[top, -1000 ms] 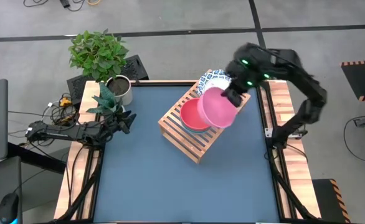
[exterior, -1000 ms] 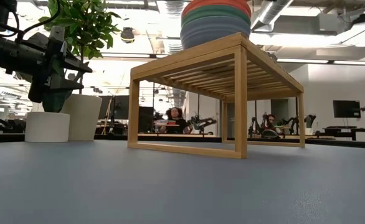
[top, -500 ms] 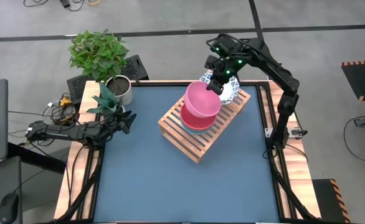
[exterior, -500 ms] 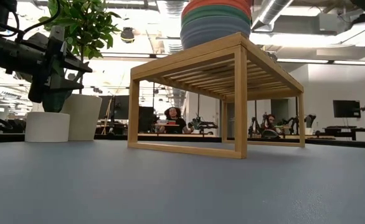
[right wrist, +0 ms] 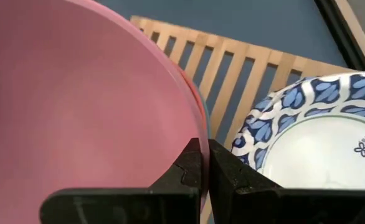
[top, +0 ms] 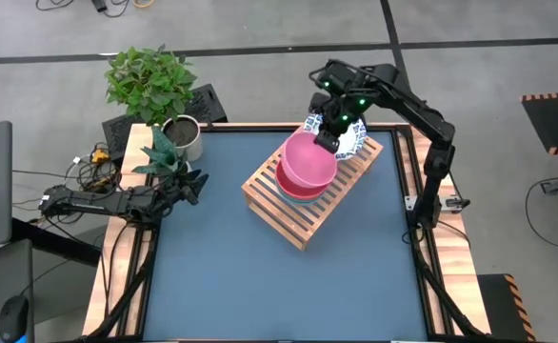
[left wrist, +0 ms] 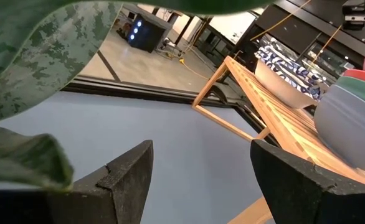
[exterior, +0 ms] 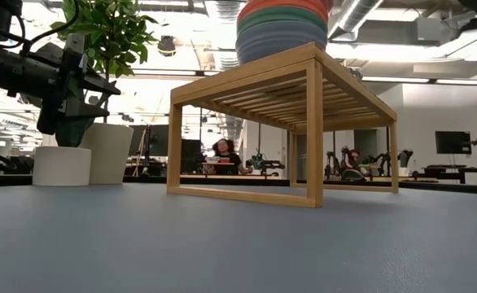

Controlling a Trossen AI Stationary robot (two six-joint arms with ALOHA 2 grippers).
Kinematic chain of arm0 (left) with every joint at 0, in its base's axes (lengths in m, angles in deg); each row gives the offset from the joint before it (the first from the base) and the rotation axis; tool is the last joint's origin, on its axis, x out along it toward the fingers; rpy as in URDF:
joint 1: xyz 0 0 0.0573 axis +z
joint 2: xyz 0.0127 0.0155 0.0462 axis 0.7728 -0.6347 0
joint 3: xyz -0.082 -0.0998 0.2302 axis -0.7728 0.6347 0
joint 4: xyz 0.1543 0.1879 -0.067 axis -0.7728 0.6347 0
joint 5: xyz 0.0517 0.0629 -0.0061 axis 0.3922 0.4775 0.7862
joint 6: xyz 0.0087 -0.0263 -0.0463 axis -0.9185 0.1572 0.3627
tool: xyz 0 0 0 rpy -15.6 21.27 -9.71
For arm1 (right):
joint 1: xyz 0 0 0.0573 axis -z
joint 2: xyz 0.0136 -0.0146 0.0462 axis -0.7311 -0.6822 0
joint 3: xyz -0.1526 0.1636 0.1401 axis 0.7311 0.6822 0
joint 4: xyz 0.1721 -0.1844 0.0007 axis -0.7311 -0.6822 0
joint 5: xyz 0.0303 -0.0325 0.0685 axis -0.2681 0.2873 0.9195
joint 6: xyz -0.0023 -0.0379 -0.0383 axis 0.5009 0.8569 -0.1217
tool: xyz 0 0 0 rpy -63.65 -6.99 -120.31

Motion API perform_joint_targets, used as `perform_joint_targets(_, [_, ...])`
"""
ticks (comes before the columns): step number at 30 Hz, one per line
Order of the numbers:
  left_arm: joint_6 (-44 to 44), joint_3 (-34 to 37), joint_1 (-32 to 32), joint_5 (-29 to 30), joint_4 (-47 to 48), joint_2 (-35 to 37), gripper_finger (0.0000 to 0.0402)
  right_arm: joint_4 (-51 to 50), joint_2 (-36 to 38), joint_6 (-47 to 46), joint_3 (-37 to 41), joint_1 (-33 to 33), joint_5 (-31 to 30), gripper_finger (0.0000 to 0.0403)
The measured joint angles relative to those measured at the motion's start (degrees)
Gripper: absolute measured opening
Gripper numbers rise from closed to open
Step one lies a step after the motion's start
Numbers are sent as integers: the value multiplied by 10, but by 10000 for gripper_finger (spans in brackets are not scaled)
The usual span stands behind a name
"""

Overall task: Place and stack bowls onto a shelf
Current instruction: Stack the pink bowl on top of the orange bowl

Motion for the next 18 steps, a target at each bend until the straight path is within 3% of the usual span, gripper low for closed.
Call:
perform_joint_targets(14, [6,0,0,0,0,0,253,1,-1,27,52,-22,-34,29])
perform_joint_targets(18, [6,0,0,0,0,0,253,1,-2,25,53,-22,-34,58])
